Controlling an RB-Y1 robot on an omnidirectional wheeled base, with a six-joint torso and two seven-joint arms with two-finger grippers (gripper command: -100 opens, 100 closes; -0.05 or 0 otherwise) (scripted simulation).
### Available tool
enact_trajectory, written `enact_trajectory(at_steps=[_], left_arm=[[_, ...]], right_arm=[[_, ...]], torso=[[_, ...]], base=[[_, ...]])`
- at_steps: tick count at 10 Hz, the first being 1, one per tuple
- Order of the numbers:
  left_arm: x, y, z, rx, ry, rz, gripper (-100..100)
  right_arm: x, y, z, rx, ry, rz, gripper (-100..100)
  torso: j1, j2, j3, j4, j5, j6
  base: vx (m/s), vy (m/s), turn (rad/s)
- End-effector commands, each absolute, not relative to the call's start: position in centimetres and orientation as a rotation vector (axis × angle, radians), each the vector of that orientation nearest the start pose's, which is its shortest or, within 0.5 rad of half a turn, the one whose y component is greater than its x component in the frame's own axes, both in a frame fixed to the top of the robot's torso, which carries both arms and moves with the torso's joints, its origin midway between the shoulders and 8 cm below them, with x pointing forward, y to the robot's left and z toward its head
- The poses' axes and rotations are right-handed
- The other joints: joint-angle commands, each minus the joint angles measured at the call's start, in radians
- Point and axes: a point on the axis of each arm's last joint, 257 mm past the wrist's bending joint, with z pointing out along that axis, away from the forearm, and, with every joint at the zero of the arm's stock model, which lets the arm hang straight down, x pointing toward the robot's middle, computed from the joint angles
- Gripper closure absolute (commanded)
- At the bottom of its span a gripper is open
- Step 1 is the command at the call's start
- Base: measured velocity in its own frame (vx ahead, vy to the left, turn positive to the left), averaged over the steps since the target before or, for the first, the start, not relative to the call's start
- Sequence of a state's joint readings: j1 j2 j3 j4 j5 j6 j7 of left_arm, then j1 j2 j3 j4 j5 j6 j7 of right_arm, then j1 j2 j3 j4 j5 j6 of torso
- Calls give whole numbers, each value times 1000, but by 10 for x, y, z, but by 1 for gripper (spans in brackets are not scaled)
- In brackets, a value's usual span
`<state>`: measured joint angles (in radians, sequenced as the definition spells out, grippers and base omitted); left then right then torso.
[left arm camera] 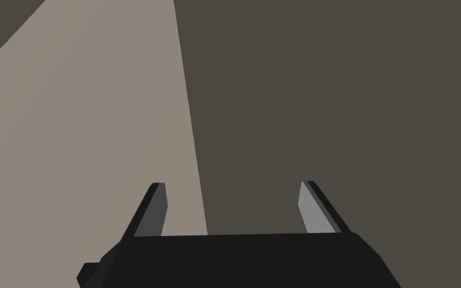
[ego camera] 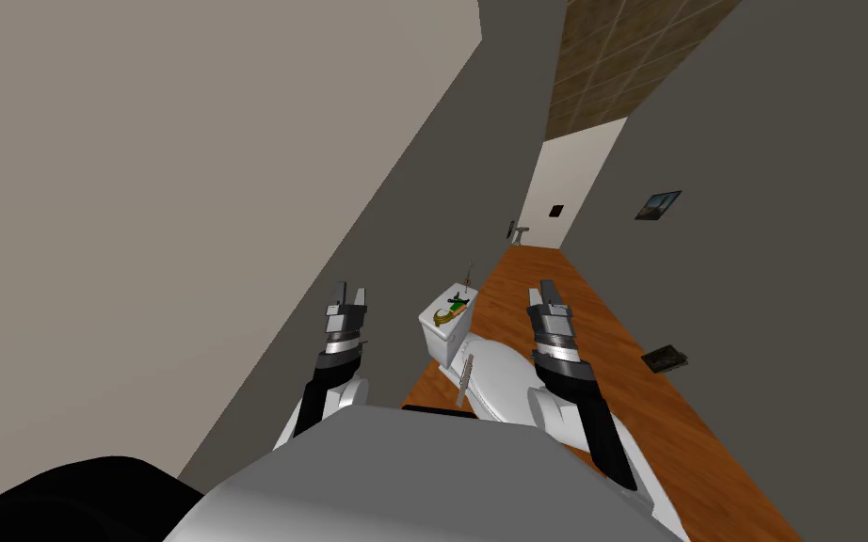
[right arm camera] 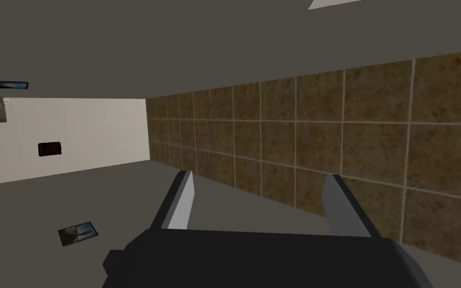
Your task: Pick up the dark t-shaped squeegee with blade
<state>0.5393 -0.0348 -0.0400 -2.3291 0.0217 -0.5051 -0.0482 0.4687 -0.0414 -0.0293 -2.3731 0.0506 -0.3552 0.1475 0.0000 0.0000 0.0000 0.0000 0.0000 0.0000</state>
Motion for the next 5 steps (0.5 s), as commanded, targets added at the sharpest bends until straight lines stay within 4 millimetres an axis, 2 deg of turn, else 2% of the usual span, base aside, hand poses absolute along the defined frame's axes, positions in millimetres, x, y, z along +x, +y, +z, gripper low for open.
enact_trajectory(at_steps=[1,5], left_arm=[[331,276,35,-668,567,-1299,0],[331,276,35,-668,567,-1299,0]], right_arm=[[353,-278,38,534,774,1064,-100],[359,-286,3,470,948,922,-100]], torso=[[0,0,0,0,0,0],[-5,1,1,0,-1,0]], base=[[-7,-21,81],[-14,-58,115]])
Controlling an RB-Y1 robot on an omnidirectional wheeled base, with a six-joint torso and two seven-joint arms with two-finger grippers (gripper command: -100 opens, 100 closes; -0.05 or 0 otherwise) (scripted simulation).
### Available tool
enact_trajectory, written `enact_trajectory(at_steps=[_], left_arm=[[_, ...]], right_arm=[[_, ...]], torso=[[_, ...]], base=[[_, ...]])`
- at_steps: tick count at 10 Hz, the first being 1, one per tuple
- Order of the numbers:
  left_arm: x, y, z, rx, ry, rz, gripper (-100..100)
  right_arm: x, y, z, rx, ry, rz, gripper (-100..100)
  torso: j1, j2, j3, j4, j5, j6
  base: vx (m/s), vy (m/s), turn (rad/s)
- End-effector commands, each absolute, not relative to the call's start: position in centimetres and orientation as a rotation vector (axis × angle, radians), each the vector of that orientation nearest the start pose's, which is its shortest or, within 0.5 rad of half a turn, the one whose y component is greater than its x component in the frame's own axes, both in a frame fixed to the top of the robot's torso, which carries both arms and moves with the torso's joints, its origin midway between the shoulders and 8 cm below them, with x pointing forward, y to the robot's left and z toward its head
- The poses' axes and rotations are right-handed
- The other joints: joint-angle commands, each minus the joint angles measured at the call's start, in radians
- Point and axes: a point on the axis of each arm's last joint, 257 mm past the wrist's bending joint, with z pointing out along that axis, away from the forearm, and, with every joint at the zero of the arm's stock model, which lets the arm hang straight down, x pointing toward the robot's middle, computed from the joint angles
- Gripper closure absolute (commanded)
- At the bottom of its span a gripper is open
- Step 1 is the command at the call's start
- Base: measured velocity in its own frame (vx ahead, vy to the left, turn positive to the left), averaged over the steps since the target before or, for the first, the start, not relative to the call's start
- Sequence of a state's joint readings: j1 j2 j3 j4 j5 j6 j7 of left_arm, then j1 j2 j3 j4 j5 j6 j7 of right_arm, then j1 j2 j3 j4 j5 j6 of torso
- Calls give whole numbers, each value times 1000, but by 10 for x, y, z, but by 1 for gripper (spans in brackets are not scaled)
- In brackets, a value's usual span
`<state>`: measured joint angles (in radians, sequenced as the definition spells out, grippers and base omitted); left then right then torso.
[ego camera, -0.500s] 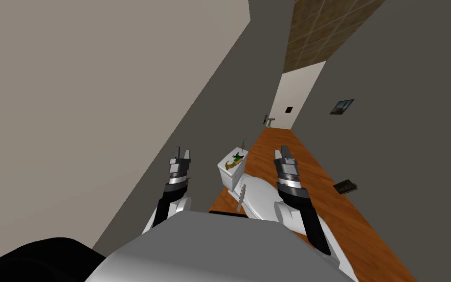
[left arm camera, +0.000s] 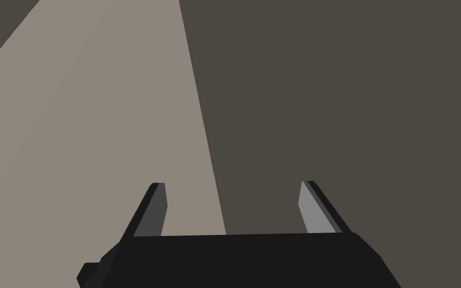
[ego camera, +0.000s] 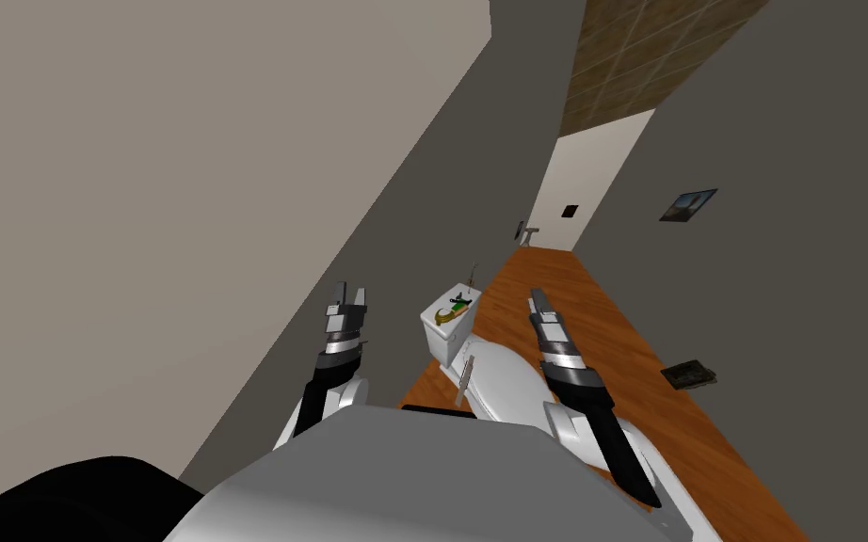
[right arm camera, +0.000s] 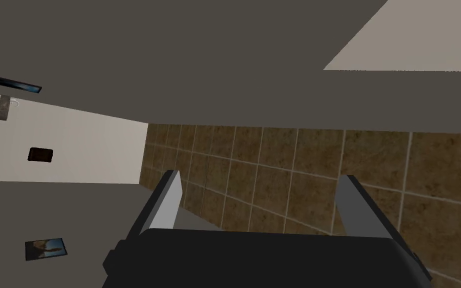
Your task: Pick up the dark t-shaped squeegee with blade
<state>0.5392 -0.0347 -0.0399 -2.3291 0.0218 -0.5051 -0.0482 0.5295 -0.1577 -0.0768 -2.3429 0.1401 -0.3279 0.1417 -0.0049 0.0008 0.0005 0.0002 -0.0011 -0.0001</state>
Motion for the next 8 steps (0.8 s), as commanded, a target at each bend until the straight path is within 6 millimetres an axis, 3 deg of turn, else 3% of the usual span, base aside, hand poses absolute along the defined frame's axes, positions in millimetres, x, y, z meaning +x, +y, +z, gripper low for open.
enact_trajectory(at_steps=[1,3,4,6,7,8], left_arm=[[331,276,35,-668,567,-1299,0],[331,276,35,-668,567,-1299,0],[331,276,35,-668,567,-1299,0],[331,276,35,-668,567,-1299,0],[331,276,35,-668,567,-1299,0],[331,276,35,-668,567,-1299,0]], right_arm=[[361,-290,-8,448,1002,874,-100],[362,-301,-33,406,1111,770,-100],[362,-300,-33,391,1120,766,-100],[362,-313,-60,336,1235,651,-100],[362,-312,-60,321,1243,645,-100],[361,-319,-74,282,1304,582,-100]], torso=[[0,0,0,0,0,0],[-1,0,0,0,0,0],[-1,0,0,0,0,0],[1,-1,0,0,0,0],[0,0,0,0,0,0],[1,-1,0,0,0,0]], base=[[-12,-67,146],[-19,-76,172],[-14,-53,47],[-12,-48,153],[-11,-46,80],[-10,-35,153]])
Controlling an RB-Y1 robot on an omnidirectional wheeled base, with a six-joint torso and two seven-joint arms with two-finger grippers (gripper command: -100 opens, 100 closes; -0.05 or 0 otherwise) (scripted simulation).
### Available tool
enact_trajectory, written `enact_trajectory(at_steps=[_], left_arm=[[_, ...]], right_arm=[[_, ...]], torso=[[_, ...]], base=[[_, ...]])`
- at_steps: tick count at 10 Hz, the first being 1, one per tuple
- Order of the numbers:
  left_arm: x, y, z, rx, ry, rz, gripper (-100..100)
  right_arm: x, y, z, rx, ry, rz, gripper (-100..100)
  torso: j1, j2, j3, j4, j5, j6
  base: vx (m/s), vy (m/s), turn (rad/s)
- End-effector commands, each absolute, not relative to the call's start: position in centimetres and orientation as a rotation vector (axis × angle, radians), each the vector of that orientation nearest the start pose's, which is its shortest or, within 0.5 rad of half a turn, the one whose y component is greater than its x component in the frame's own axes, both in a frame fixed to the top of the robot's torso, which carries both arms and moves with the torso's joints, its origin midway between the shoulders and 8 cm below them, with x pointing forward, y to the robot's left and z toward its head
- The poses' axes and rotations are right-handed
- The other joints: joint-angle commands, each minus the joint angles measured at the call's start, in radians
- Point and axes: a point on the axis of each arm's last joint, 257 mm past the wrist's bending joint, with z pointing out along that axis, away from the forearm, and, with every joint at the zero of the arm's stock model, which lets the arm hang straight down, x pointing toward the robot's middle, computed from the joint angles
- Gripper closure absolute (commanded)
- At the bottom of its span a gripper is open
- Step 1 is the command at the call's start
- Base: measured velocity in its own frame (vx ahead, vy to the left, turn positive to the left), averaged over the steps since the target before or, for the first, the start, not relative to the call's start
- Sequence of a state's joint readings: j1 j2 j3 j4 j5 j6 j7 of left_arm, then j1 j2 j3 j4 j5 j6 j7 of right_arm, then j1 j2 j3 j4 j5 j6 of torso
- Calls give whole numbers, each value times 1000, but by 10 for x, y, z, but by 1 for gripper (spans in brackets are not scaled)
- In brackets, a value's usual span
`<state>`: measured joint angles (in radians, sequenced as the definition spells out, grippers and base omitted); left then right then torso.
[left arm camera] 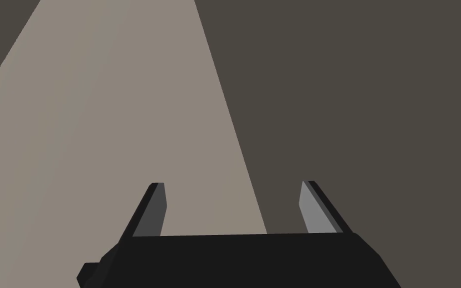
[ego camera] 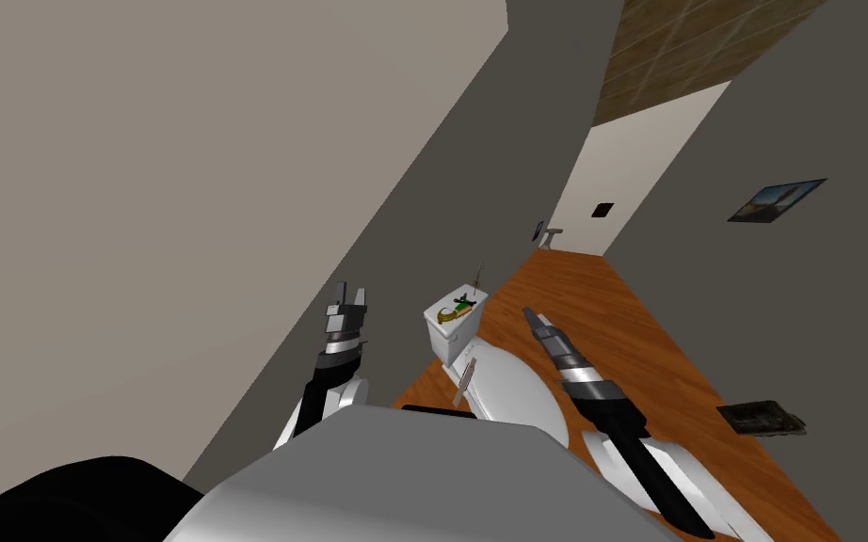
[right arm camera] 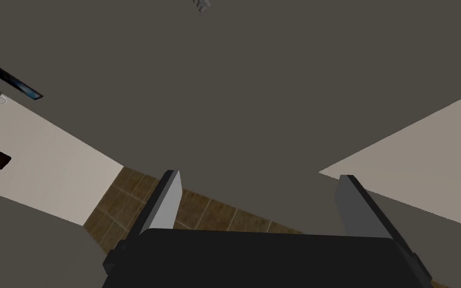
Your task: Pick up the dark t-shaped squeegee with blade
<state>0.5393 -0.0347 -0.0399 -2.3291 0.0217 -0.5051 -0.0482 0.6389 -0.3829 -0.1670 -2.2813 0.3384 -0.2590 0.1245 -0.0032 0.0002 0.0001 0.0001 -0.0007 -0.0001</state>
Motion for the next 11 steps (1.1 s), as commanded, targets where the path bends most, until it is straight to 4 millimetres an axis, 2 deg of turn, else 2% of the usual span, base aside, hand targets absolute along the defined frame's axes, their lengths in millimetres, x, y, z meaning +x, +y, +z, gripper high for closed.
enact_trajectory(at_steps=[1,2,4,5,6,7,8,11], left_arm=[[331,276,35,-668,567,-1299,0],[331,276,35,-668,567,-1299,0],[331,276,35,-668,567,-1299,0],[331,276,35,-668,567,-1299,0],[331,276,35,-668,567,-1299,0],[331,276,35,-668,567,-1299,0],[331,276,35,-668,567,-1299,0],[331,276,35,-668,567,-1299,0]], right_arm=[[360,-328,-86,261,1355,529,-100],[360,-327,-87,236,1365,515,-100],[357,-346,-112,174,1467,396,-100],[357,-344,-112,135,1481,378,-100],[355,-355,-124,100,1528,319,-100],[355,-354,-124,79,1535,309,-100],[353,-364,-135,34,1581,246,-100],[351,-373,-145,-44,1632,170,-100]], torso=[[0,0,0,0,0,0],[-1,0,0,0,0,0],[-1,0,0,0,0,0],[-2,0,0,0,0,0],[-1,-1,0,0,0,1],[0,-1,-1,0,0,0],[1,-1,-1,0,0,0],[1,-1,-1,0,0,0]], base=[[-13,-57,261],[-12,-55,54],[-17,-57,185],[-8,-53,93],[-4,-31,122],[-4,-25,81],[-10,-29,136],[-6,-29,111]])
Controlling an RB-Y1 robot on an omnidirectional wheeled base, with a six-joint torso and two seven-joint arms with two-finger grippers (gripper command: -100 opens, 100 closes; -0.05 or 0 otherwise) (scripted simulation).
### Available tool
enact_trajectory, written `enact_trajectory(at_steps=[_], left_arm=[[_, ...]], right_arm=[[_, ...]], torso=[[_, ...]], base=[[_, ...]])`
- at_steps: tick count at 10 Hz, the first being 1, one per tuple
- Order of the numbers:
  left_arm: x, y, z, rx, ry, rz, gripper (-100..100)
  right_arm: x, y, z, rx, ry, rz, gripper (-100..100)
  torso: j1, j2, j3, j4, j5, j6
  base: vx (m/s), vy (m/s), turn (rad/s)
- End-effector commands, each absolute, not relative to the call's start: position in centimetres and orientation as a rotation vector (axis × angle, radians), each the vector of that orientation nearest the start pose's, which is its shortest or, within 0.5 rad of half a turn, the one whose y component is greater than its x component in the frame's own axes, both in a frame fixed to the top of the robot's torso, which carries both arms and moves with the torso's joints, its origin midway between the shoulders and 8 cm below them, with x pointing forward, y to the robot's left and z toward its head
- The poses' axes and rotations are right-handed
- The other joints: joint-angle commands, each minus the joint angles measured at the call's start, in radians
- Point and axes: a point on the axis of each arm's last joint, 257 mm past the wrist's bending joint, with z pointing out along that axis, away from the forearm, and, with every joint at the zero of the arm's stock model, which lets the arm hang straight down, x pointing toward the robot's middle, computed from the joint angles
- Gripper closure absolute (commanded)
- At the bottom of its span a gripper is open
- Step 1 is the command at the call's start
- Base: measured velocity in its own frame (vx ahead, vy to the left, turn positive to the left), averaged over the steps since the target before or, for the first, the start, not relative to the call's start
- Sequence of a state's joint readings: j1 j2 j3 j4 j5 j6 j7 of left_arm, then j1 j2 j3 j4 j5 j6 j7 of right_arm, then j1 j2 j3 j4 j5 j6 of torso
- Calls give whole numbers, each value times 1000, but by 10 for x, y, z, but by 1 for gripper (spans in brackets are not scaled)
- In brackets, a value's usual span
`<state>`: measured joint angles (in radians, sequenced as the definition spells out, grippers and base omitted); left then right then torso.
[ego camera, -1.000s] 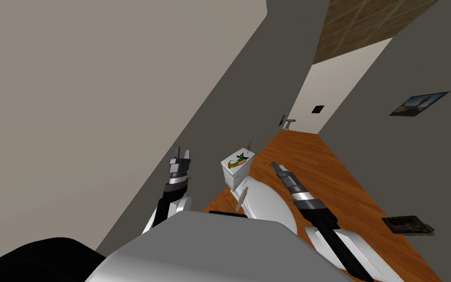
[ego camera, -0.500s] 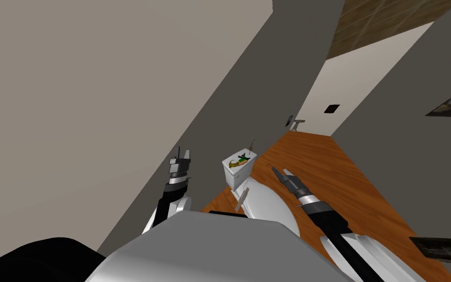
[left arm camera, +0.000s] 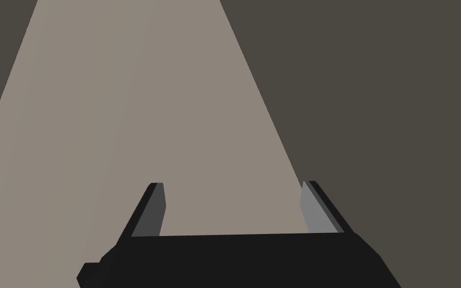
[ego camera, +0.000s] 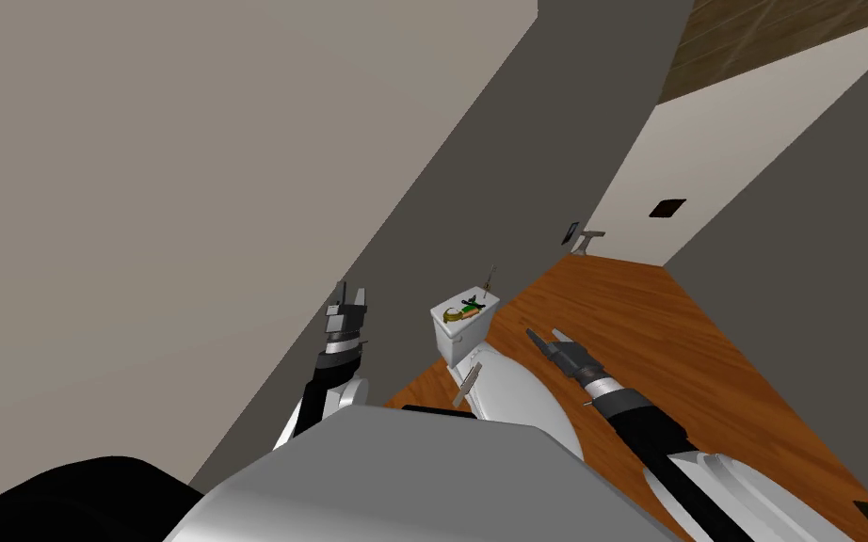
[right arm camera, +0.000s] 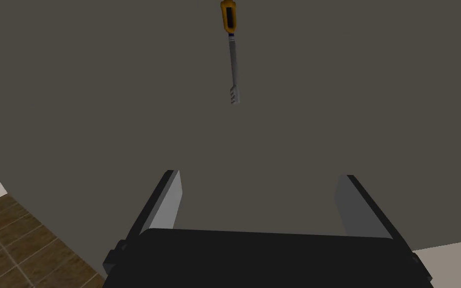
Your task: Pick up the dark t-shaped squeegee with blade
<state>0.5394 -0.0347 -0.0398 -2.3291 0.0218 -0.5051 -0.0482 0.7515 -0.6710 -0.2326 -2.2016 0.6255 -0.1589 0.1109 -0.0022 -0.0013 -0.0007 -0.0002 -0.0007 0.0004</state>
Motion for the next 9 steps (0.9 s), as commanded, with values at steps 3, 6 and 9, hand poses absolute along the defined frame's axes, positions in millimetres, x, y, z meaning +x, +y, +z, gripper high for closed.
enact_trajectory(at_steps=[3,6,9], left_arm=[[331,276,35,-668,567,-1299,0],[331,276,35,-668,567,-1299,0],[331,276,35,-668,567,-1299,0]], right_arm=[[347,-392,-163,-169,1711,42,-100],[345,-401,-171,-252,1745,-31,-100],[343,-417,-183,-390,1796,-146,-100]], torso=[[0,0,0,0,0,0],[0,-1,0,0,0,0],[1,-1,0,0,0,0]], base=[[-6,-28,144],[1,-21,103],[1,-20,135]])
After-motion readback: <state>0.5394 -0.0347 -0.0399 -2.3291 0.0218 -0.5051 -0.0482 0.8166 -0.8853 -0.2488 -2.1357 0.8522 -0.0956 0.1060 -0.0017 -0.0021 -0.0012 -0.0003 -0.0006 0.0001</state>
